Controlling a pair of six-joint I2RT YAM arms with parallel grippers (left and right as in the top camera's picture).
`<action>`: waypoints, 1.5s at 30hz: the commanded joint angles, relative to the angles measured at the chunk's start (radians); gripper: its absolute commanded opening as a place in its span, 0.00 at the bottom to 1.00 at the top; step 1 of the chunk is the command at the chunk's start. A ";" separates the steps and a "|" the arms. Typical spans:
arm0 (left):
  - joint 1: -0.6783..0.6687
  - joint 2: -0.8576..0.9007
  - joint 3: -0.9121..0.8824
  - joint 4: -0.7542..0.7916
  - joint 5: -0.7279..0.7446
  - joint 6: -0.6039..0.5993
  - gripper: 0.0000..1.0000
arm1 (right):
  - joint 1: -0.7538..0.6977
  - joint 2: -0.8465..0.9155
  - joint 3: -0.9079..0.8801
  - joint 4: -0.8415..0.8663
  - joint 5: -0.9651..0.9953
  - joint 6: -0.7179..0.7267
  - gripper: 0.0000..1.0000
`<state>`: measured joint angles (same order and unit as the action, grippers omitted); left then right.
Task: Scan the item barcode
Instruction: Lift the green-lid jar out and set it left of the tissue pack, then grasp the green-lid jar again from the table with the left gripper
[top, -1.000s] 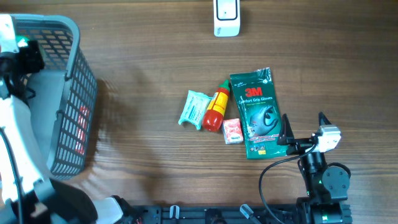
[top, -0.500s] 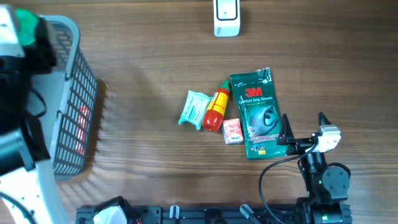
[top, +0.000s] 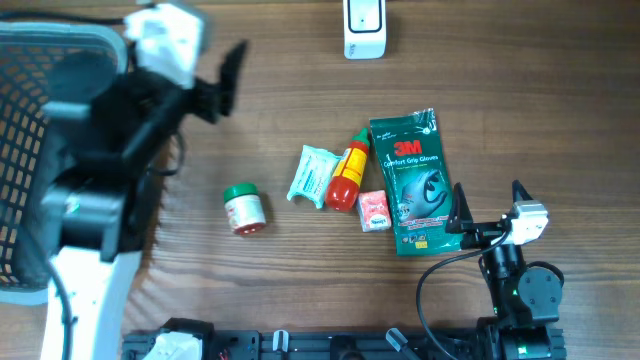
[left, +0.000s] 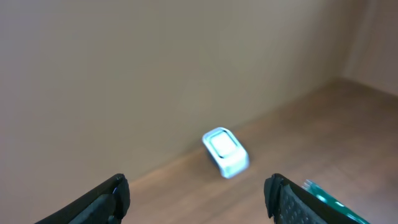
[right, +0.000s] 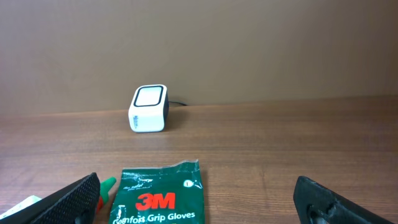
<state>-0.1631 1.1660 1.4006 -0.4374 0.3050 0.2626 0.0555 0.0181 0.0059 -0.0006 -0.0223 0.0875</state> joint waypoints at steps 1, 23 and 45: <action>-0.064 0.071 0.008 -0.004 -0.083 -0.010 0.73 | 0.002 -0.008 -0.001 0.003 -0.008 -0.008 1.00; -0.077 0.288 -0.098 -0.703 -0.253 -0.866 1.00 | 0.002 -0.008 -0.001 0.003 -0.008 -0.008 1.00; -0.138 0.288 -0.537 -0.406 -0.342 -1.178 1.00 | 0.002 -0.008 -0.001 0.003 -0.008 -0.009 1.00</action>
<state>-0.3012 1.4498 0.8715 -0.8627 0.0105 -0.8757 0.0555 0.0181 0.0059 -0.0006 -0.0223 0.0879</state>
